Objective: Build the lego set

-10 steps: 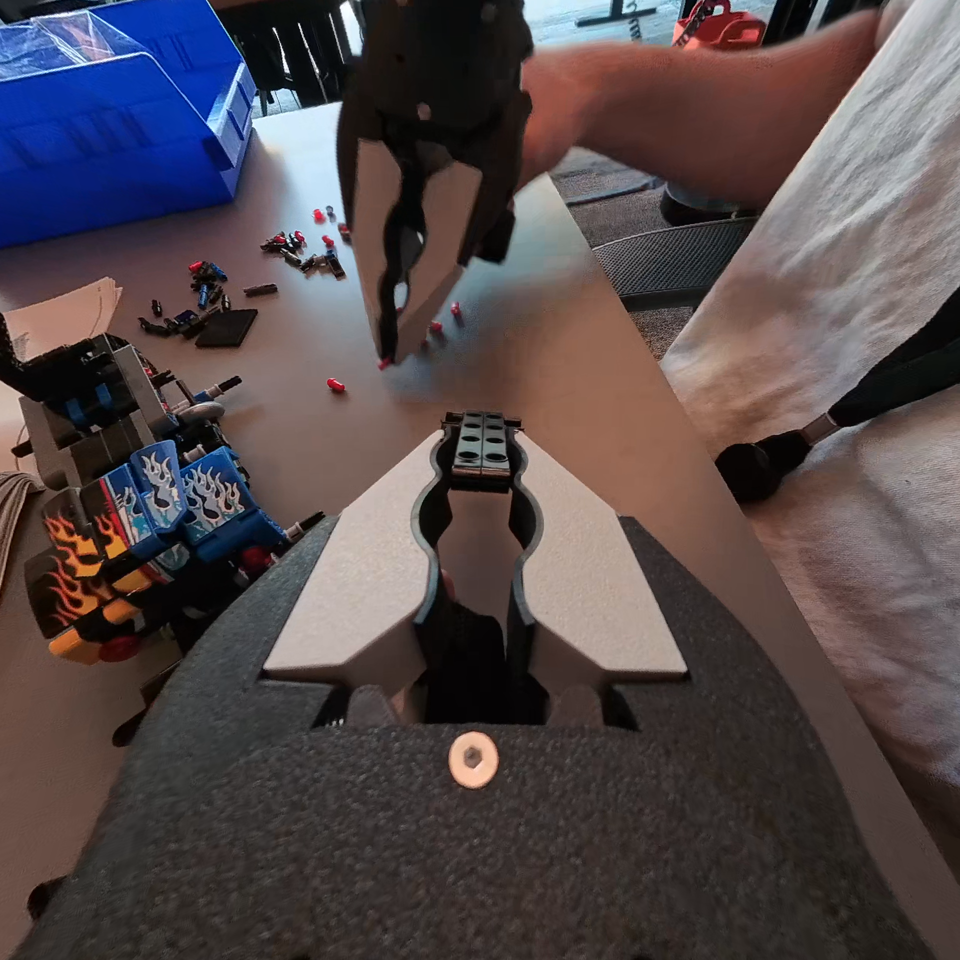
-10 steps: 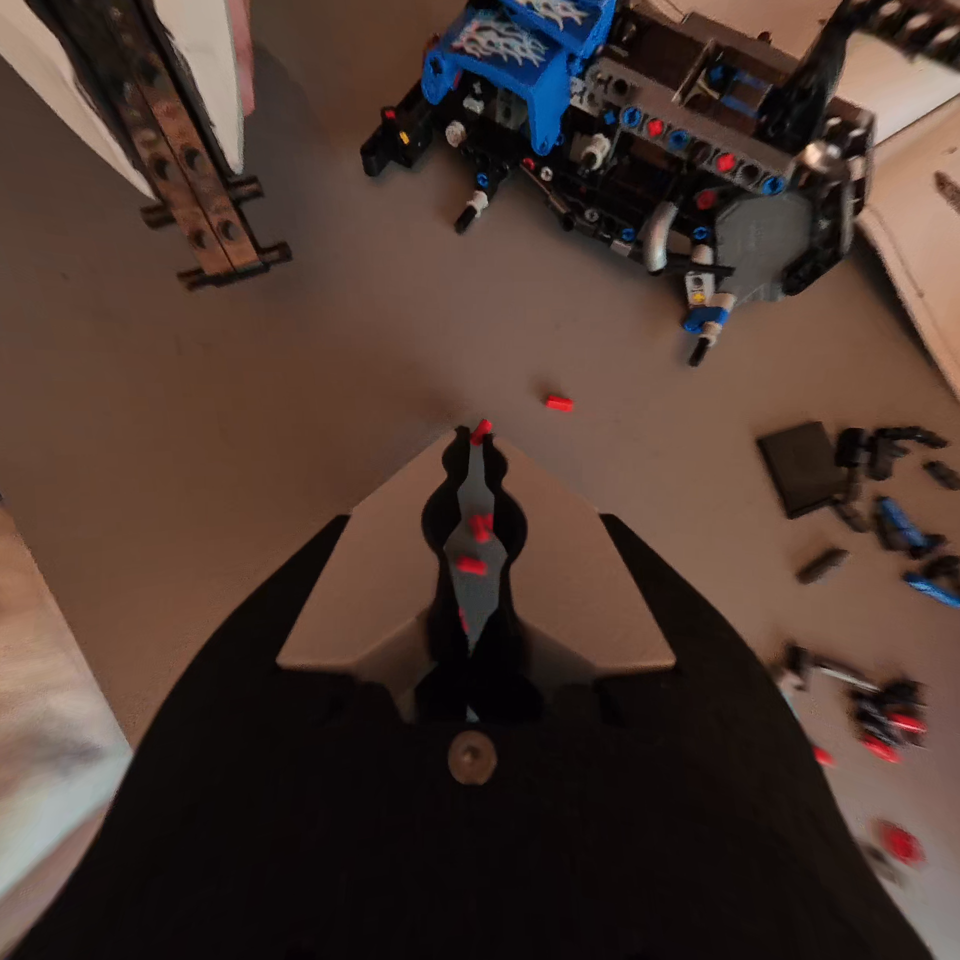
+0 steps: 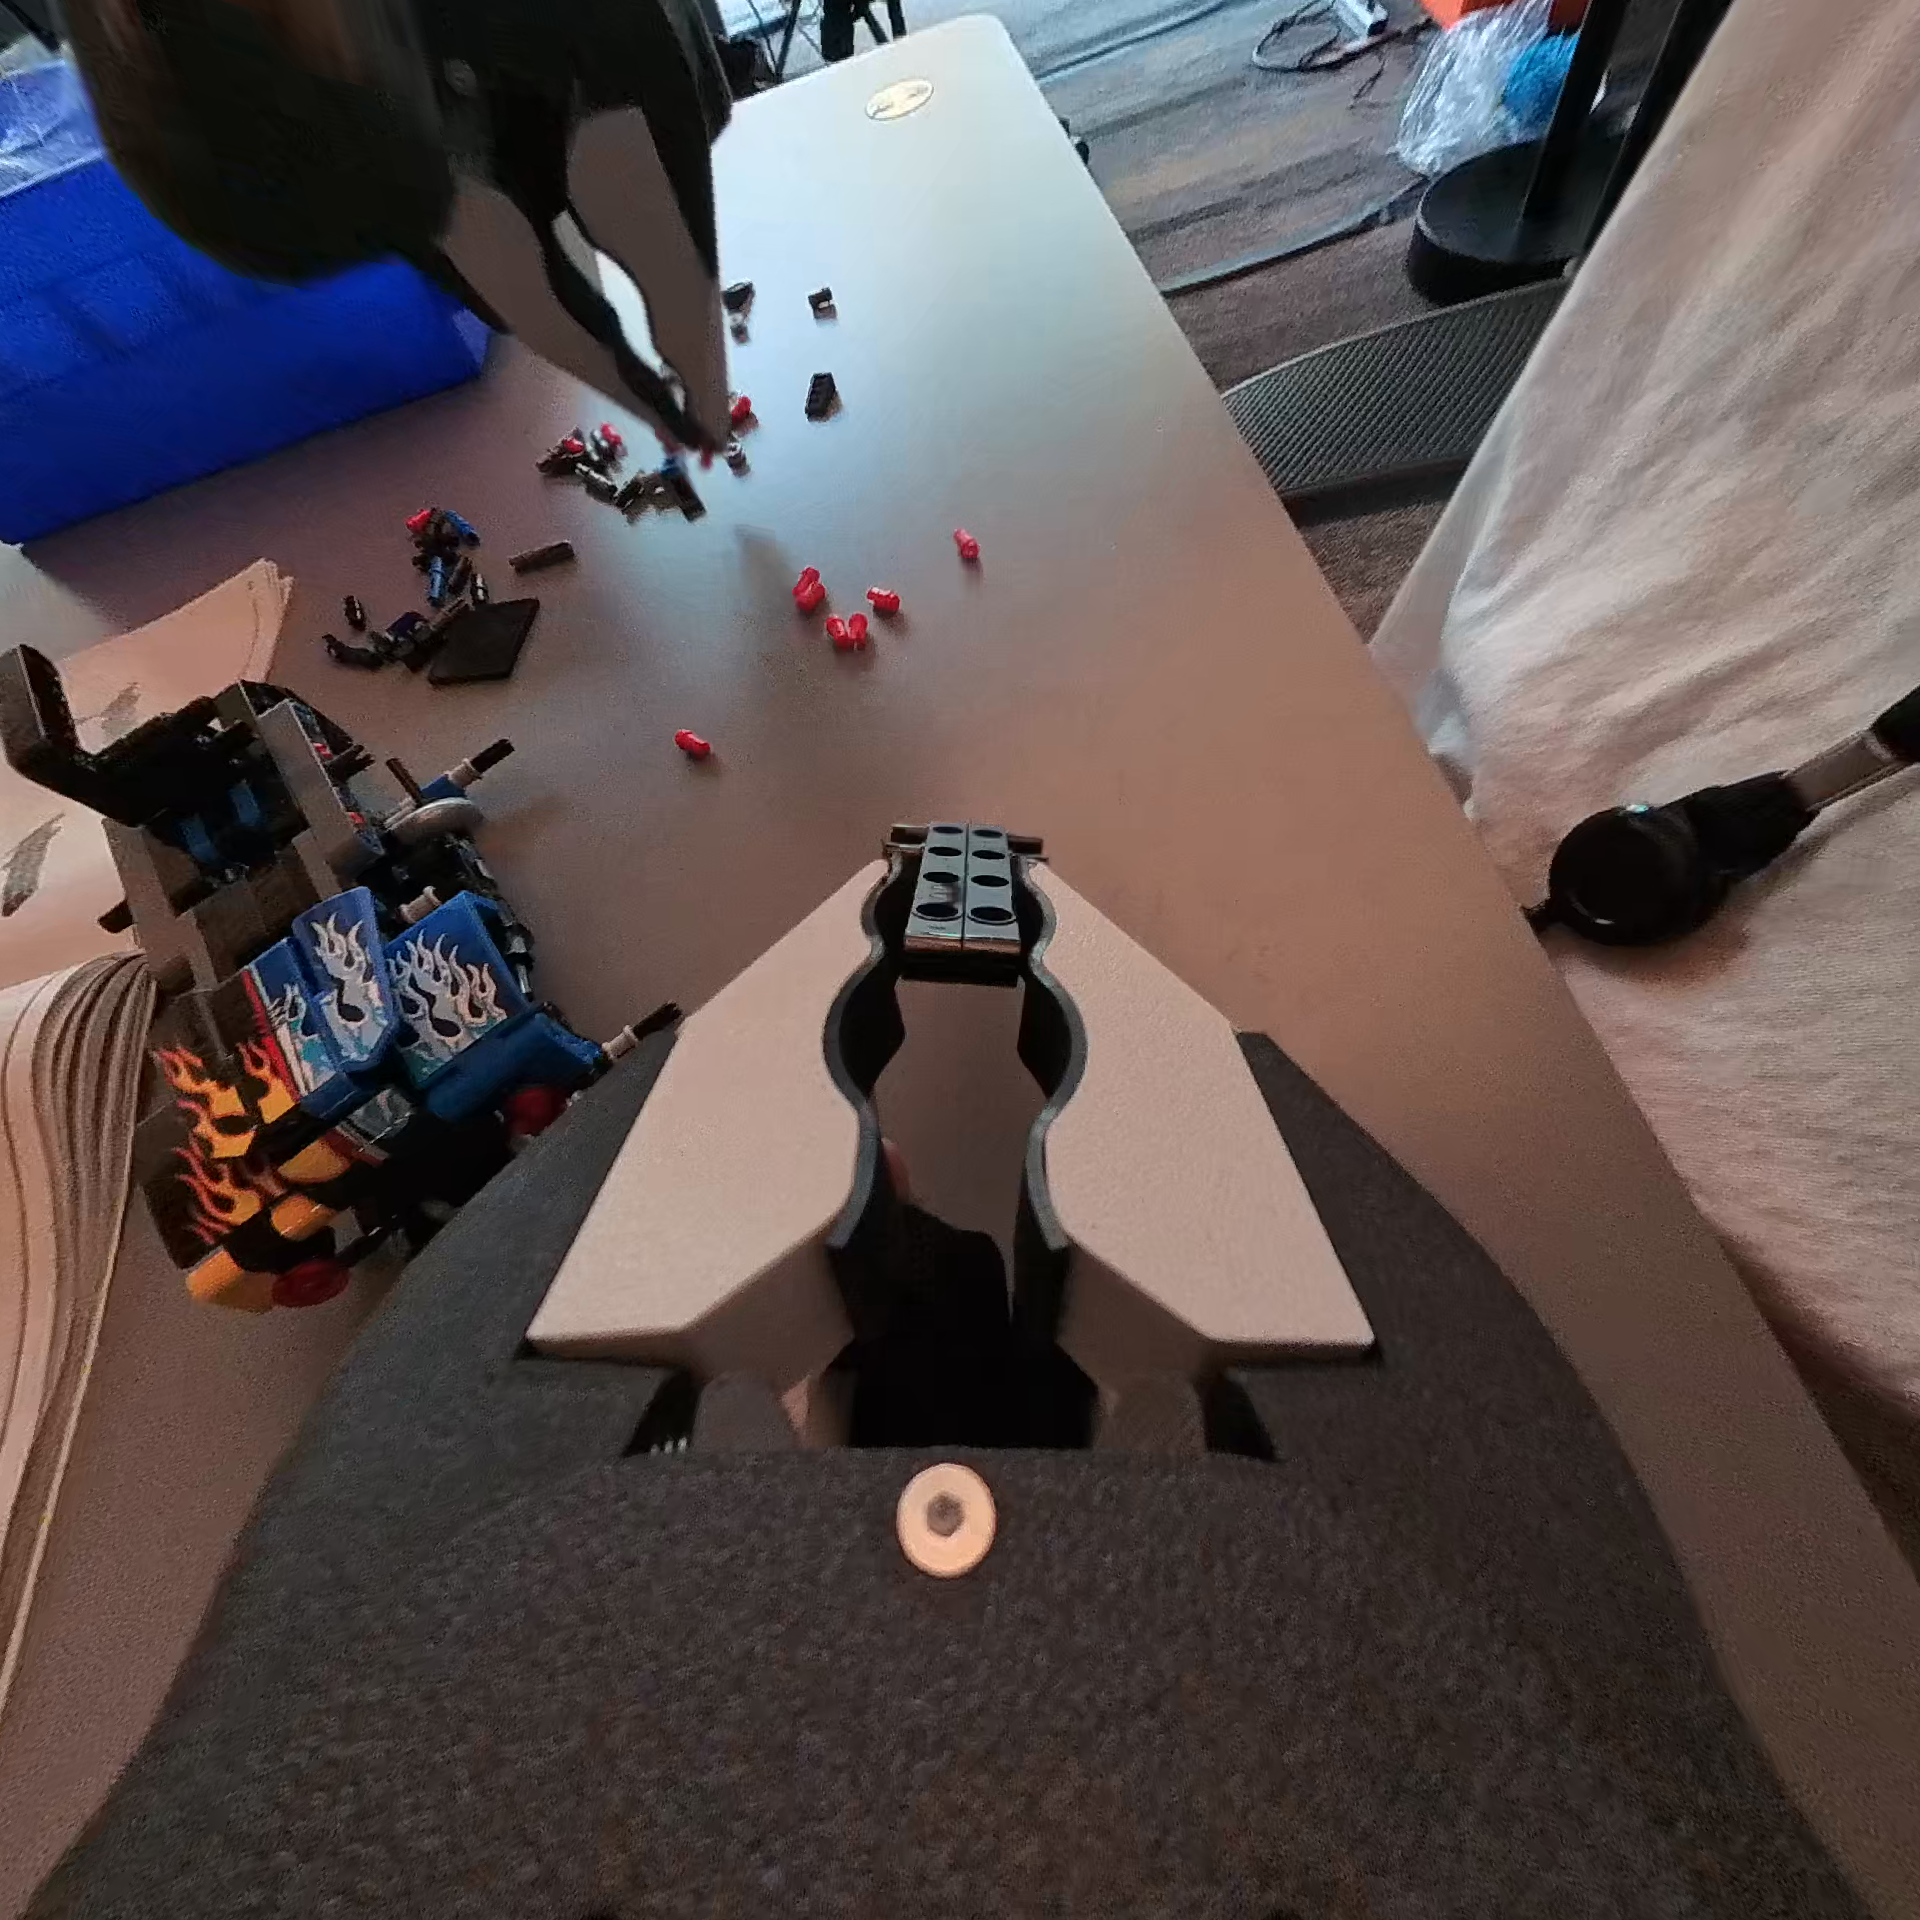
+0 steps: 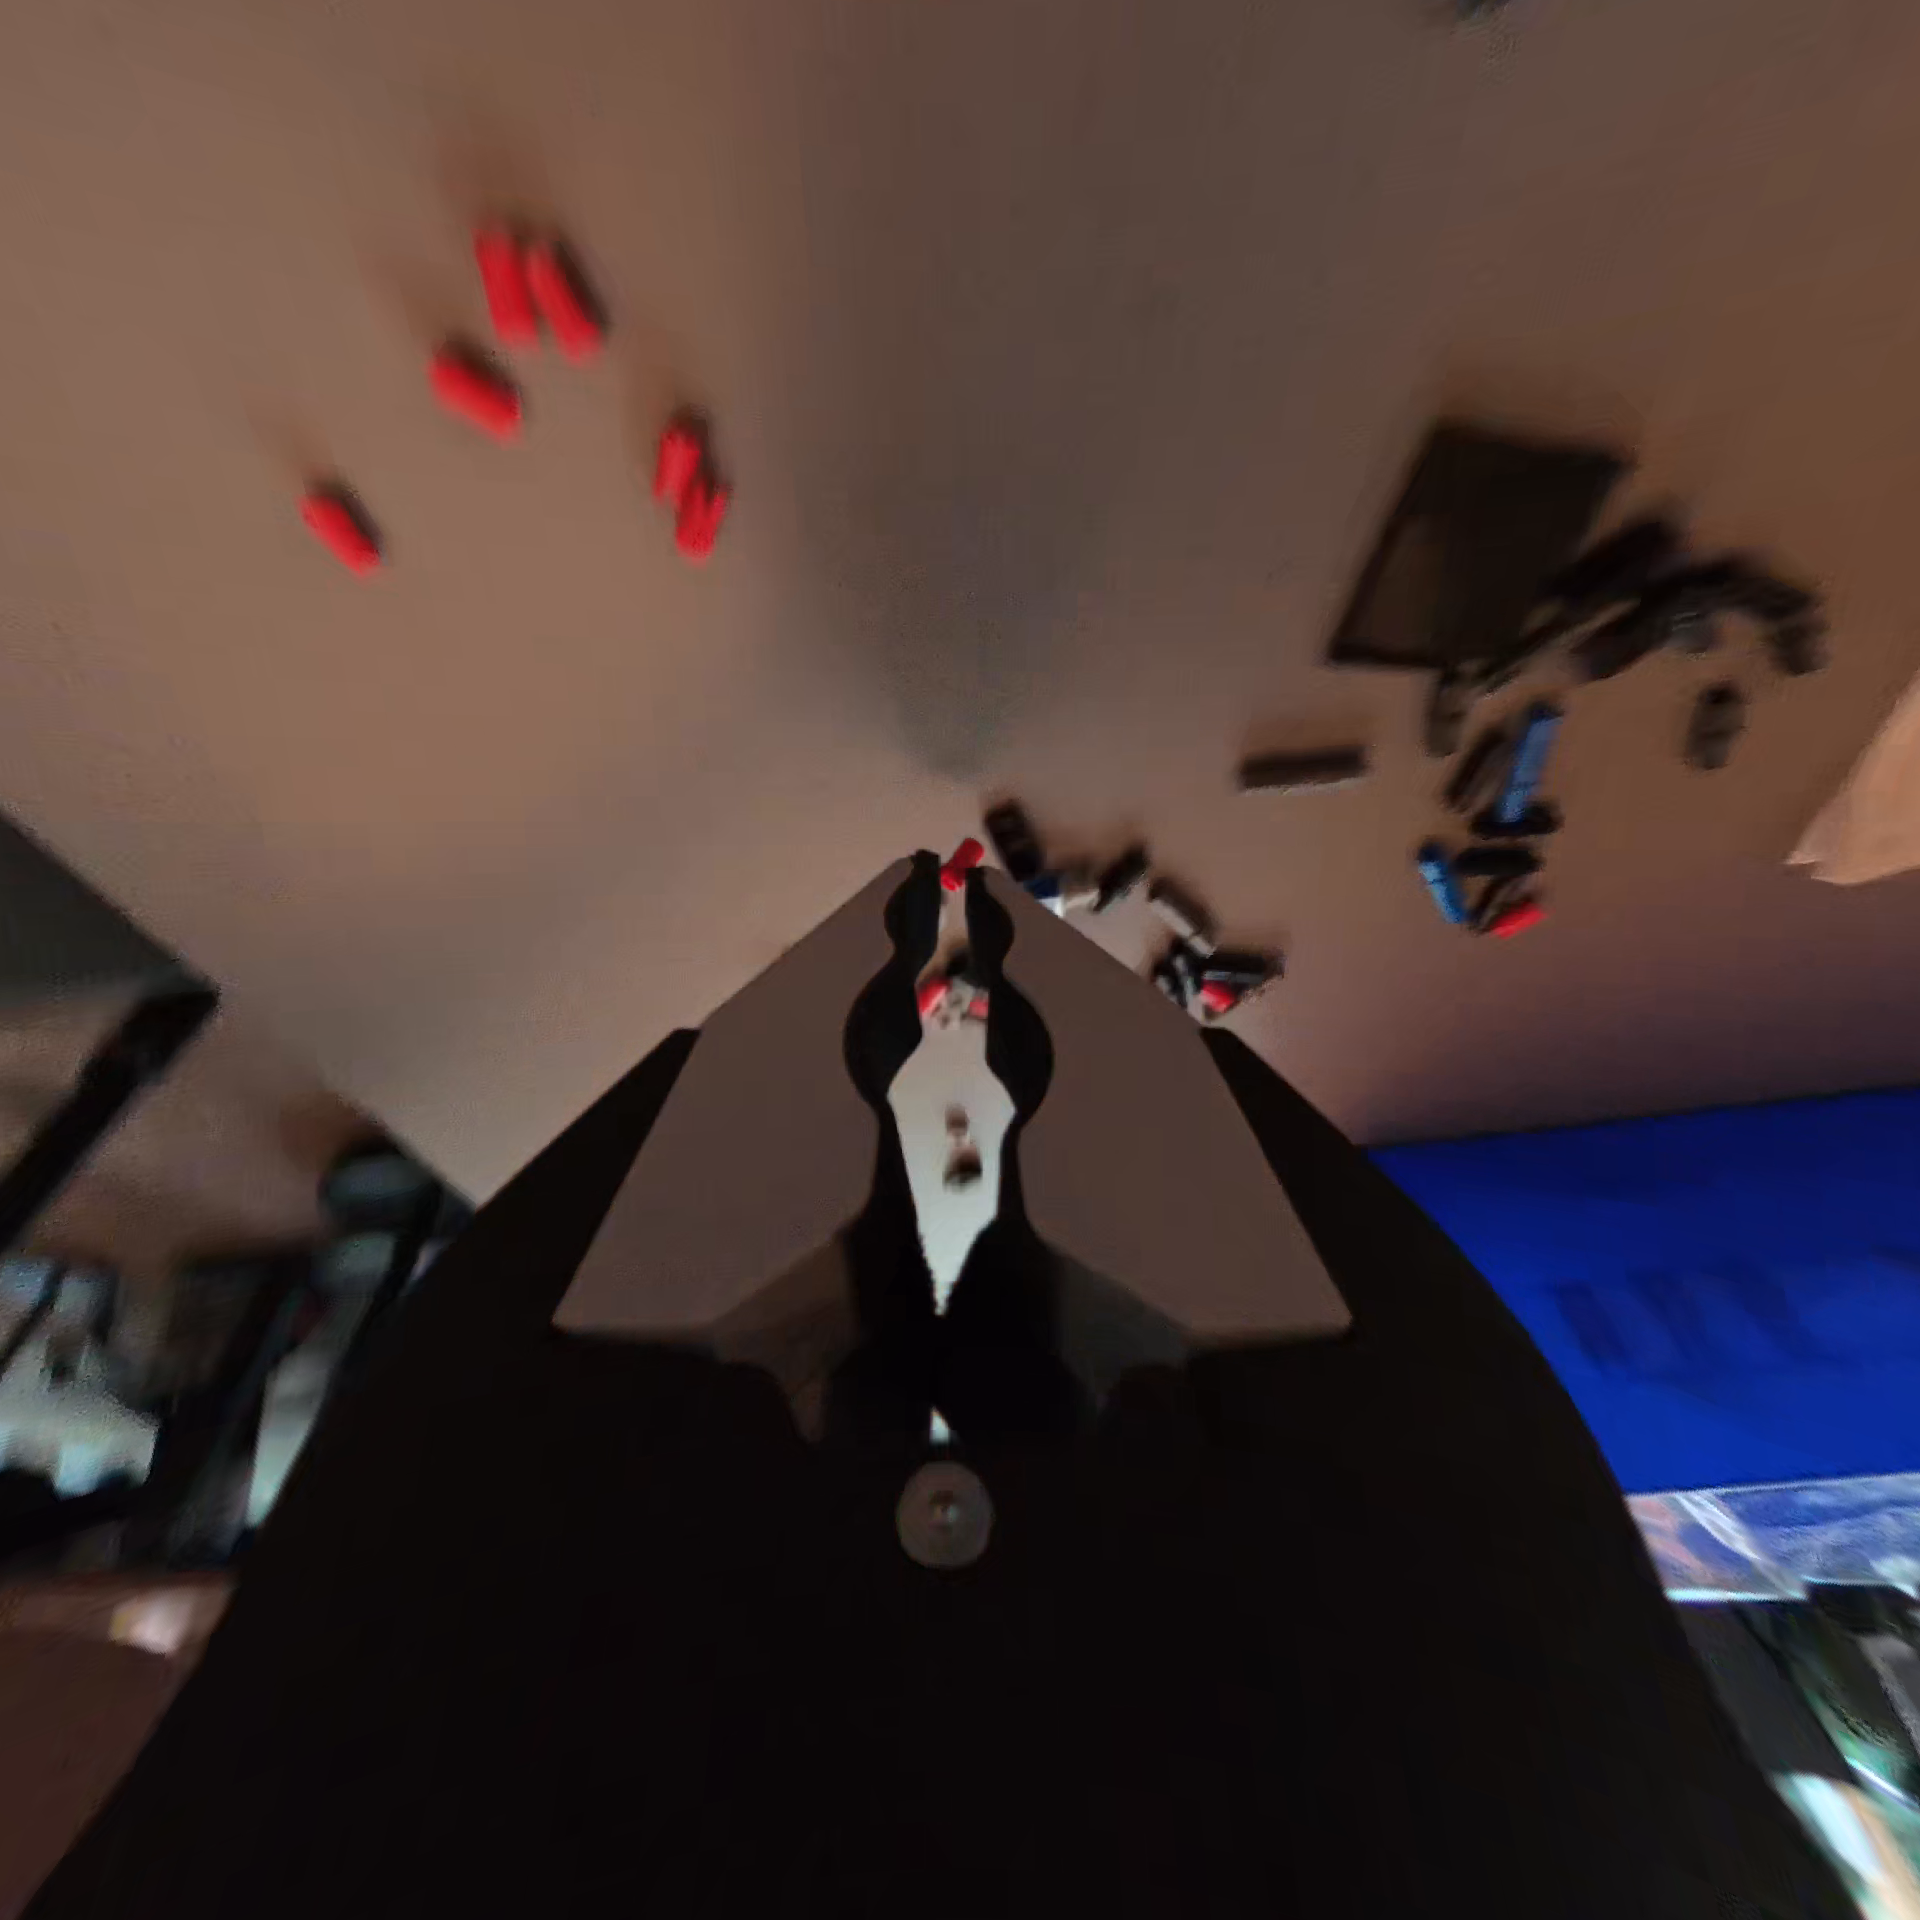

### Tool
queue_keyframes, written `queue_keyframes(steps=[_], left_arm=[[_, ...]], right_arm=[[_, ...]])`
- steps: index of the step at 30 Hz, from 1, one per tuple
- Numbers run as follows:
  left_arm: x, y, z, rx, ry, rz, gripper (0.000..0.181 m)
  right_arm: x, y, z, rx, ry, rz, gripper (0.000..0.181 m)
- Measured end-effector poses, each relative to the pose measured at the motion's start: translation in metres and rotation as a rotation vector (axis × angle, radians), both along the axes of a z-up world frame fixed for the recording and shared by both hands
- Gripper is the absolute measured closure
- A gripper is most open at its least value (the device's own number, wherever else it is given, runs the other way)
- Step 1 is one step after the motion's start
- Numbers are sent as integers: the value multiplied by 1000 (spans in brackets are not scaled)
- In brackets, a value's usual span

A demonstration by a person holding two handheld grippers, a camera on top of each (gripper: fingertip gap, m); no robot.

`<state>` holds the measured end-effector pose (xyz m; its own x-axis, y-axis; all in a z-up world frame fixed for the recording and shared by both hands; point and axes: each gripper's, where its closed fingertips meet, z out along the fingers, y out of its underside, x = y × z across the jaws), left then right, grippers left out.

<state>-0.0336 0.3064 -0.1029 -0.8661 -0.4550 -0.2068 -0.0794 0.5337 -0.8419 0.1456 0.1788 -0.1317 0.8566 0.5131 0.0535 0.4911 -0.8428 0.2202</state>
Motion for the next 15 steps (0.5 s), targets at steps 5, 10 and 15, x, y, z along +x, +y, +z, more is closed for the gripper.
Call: queue_keyframes(steps=[5,10,15], left_arm=[[0,2,-6,38,-3,2,166],[-2,0,-9,57,-5,-8,166],[-3,0,-12,71,-4,-14,166]], right_arm=[[-6,-40,-9,-356,22,28,177],[0,-47,-9,-465,-56,50,177],[0,-50,-6,-536,-104,53,177]])
